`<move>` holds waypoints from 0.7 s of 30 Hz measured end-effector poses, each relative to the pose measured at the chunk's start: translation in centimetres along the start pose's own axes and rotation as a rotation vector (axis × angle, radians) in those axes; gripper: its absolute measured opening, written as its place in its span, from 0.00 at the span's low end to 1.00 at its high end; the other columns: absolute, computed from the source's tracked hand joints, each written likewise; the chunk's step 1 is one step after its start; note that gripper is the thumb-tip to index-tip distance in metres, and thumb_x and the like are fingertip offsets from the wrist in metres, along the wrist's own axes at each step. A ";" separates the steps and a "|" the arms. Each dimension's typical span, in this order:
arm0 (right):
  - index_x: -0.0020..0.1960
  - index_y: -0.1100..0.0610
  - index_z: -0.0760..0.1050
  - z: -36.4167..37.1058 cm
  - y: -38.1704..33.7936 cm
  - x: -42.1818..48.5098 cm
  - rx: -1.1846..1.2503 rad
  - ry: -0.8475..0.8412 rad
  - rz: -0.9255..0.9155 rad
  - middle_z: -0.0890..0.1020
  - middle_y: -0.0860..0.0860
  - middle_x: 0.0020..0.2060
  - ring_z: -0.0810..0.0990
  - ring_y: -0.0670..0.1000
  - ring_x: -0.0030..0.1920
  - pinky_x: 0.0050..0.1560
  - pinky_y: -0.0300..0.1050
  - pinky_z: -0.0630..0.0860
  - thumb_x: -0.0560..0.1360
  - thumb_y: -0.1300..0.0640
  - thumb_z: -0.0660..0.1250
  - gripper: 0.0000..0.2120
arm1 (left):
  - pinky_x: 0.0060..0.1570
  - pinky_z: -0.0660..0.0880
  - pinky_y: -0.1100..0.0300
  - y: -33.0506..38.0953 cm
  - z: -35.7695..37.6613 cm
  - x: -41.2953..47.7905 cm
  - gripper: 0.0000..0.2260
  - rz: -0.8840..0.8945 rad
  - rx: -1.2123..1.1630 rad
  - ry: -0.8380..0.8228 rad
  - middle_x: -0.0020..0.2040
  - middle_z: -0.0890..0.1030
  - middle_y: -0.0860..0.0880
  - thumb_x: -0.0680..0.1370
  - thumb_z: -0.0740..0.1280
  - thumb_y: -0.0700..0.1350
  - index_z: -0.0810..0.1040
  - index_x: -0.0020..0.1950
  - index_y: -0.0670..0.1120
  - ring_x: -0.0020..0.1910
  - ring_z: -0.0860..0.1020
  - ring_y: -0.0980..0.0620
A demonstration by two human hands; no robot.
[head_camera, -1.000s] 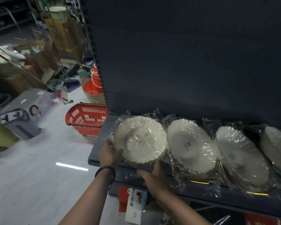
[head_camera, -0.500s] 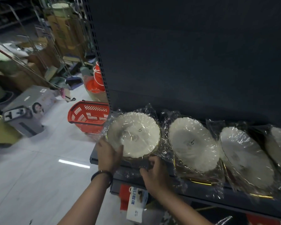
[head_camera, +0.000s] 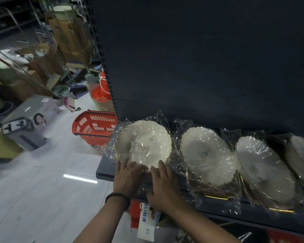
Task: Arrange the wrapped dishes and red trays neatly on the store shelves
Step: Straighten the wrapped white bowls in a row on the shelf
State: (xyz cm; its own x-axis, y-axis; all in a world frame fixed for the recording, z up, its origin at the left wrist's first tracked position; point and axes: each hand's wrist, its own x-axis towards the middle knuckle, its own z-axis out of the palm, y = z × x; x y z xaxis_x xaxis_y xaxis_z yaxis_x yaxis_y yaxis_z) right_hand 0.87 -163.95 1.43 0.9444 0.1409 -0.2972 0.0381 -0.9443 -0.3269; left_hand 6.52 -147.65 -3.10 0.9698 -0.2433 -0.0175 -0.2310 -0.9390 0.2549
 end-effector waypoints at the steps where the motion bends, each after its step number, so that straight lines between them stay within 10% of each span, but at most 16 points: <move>1: 0.84 0.52 0.46 0.0 0.1 0.3 -0.006 -0.001 -0.002 0.39 0.55 0.85 0.36 0.61 0.84 0.82 0.60 0.43 0.78 0.44 0.66 0.43 | 0.77 0.61 0.32 0.1 0.1 0.0 0.10 -0.003 0.010 0.005 0.60 0.85 0.53 0.82 0.66 0.59 0.83 0.60 0.62 0.75 0.73 0.38; 8: 0.84 0.51 0.54 -1.3 1.4 -0.3 0.118 0.040 -0.072 0.48 0.53 0.85 0.44 0.58 0.84 0.84 0.57 0.48 0.80 0.46 0.63 0.36 | 0.78 0.59 0.31 0.7 0.3 -0.2 0.21 -0.071 -0.008 -0.044 0.61 0.84 0.52 0.82 0.52 0.65 0.82 0.61 0.63 0.76 0.72 0.37; 11: 0.79 0.49 0.64 -2.8 2.2 -2.5 0.265 0.111 -0.123 0.60 0.49 0.81 0.57 0.52 0.81 0.81 0.50 0.58 0.79 0.50 0.63 0.29 | 0.79 0.58 0.33 1.6 -0.6 0.2 0.13 -0.112 -0.020 -0.067 0.68 0.80 0.50 0.82 0.65 0.60 0.81 0.65 0.62 0.78 0.68 0.38; 16: 0.73 0.46 0.71 -5.2 5.7 -6.1 0.442 0.264 0.054 0.75 0.45 0.64 0.76 0.44 0.60 0.61 0.42 0.75 0.80 0.49 0.67 0.21 | 0.48 0.80 0.48 6.8 -2.8 -0.8 0.12 -0.124 -0.411 0.250 0.53 0.83 0.51 0.75 0.79 0.51 0.82 0.56 0.54 0.48 0.83 0.45; 21: 0.59 0.43 0.75 -6.1 10.2 -9.0 0.697 0.379 0.329 0.80 0.44 0.53 0.81 0.37 0.46 0.44 0.36 0.76 0.77 0.51 0.72 0.13 | 0.49 0.82 0.54 14.9 -3.4 -2.4 0.26 -0.266 -0.841 -0.155 0.44 0.87 0.55 0.71 0.68 0.70 0.87 0.50 0.49 0.44 0.84 0.55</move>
State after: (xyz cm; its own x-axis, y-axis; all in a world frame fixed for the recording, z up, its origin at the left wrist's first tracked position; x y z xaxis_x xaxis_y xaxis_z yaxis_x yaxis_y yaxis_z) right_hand -5.22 -176.67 6.27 0.9222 -0.3342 -0.1946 -0.3493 -0.5037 -0.7901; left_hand 1.01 -160.27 4.00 0.9474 -0.1303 -0.2923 0.1931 -0.4956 0.8468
